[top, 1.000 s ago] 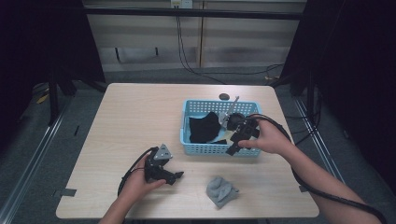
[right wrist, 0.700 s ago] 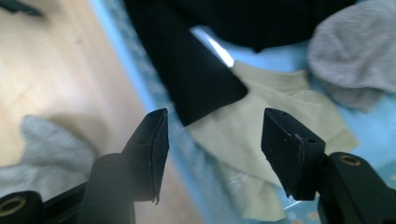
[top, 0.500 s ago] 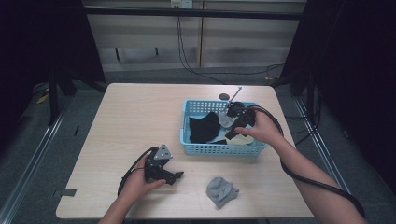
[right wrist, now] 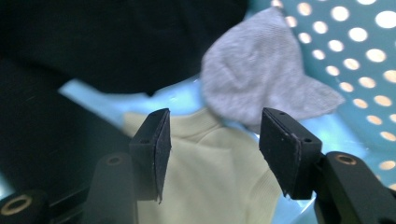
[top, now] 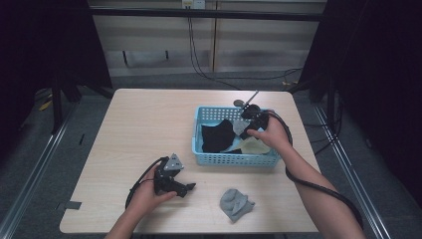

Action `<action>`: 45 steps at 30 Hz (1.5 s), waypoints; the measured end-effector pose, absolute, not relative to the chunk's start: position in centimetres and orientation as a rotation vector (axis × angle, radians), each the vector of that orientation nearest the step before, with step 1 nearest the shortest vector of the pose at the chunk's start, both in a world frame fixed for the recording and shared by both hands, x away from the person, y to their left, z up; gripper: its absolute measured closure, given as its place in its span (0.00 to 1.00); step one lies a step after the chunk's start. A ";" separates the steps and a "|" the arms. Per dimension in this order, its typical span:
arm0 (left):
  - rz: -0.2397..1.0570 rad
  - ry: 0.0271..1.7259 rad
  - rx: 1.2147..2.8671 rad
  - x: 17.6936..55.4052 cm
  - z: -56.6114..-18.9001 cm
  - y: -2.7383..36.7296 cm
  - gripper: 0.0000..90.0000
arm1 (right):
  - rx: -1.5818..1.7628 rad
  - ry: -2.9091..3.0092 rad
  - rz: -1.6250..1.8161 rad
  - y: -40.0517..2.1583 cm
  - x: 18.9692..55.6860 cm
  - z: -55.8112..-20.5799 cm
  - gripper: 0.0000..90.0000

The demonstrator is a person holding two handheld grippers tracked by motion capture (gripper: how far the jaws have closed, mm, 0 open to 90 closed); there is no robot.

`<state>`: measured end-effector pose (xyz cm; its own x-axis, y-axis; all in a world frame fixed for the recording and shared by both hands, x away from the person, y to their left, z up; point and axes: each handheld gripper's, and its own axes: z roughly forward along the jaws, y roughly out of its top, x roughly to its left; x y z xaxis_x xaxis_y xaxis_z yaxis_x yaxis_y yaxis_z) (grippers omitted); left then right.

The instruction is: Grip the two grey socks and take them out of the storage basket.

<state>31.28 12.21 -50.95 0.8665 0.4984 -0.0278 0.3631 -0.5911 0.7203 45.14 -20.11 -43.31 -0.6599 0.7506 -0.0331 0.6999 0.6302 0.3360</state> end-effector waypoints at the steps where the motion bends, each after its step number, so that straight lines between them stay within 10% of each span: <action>1: 0.227 0.619 2.265 31.3 -50.9 12.2 0.12 | 1.211 2.670 0.447 -20.2 45.4 -43.5 0.48; 18: 0.225 0.623 2.263 31.3 -51.0 12.2 0.12 | 1.267 2.592 0.424 -19.2 47.2 -47.4 0.54; 28: 0.225 0.623 2.264 31.3 -51.0 12.2 0.12 | 1.279 2.584 0.400 -19.5 47.0 -47.1 0.84; 45: 0.223 0.621 2.260 31.3 -51.0 12.2 0.12 | 1.288 2.624 0.528 -21.9 45.8 -44.0 0.86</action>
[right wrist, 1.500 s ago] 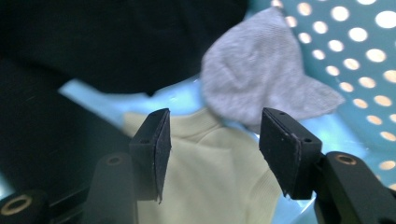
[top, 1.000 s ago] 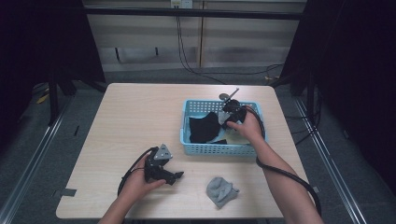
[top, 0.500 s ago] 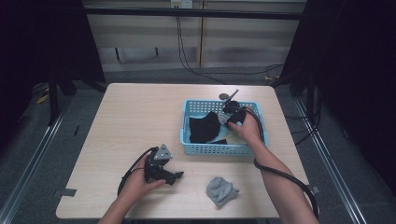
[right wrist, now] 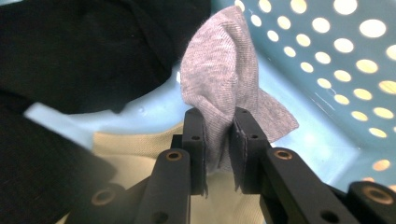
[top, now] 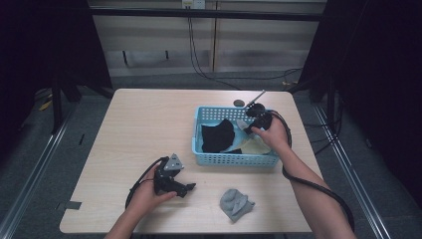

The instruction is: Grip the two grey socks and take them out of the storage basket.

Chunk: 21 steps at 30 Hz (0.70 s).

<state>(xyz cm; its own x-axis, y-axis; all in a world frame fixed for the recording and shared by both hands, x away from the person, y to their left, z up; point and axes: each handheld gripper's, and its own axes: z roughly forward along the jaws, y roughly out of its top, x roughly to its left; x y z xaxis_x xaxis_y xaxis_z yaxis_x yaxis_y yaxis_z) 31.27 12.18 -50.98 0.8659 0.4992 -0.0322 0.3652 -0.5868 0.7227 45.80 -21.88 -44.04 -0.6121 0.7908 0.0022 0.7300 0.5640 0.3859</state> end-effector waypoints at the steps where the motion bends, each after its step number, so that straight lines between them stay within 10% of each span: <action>1: 0.223 0.621 2.260 31.3 -51.0 12.2 0.12 | 1.286 2.625 0.533 -21.9 45.7 -43.9 0.86; 21: 0.222 0.623 2.258 31.3 -51.0 12.2 0.12 | 1.170 2.753 0.491 -22.3 43.6 -40.2 0.86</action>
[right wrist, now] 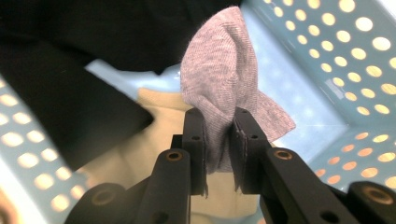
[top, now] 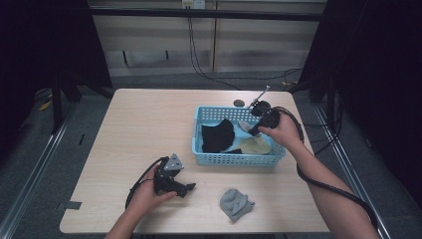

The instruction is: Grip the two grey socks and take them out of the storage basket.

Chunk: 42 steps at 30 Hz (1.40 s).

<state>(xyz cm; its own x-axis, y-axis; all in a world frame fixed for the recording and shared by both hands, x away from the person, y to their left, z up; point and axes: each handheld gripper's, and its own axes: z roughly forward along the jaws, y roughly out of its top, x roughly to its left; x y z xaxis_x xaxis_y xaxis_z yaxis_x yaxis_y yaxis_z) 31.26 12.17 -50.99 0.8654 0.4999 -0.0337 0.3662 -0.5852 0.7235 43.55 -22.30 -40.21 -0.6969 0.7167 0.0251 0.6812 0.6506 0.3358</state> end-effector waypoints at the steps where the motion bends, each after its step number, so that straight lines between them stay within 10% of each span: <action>1: 0.222 0.623 2.258 31.3 -51.0 12.2 0.12 | 1.159 2.767 0.482 -22.3 43.4 -40.0 0.86; 42: 0.225 0.619 2.266 31.3 -51.0 12.2 0.12 | 0.724 2.973 0.410 -19.2 35.8 -34.4 0.86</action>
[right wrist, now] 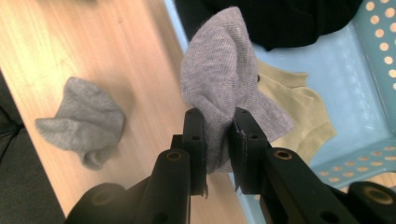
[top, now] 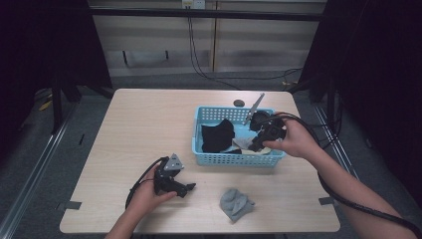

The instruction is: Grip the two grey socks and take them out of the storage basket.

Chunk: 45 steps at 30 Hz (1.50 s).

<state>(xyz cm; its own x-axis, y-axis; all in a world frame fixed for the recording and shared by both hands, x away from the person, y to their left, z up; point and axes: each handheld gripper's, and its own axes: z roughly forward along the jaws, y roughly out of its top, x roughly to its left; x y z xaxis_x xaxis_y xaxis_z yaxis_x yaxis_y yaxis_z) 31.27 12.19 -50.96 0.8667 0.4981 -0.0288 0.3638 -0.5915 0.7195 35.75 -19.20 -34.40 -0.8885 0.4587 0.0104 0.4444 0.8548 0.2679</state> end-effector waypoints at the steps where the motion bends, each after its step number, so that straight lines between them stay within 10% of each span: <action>1: 0.224 0.619 2.263 31.3 -51.0 12.2 0.12 | 0.712 2.976 0.416 -19.2 35.5 -34.3 0.86; 45: 0.227 0.613 2.273 31.3 -50.9 12.2 0.12 | 0.556 3.103 0.362 -14.6 31.5 -40.9 0.85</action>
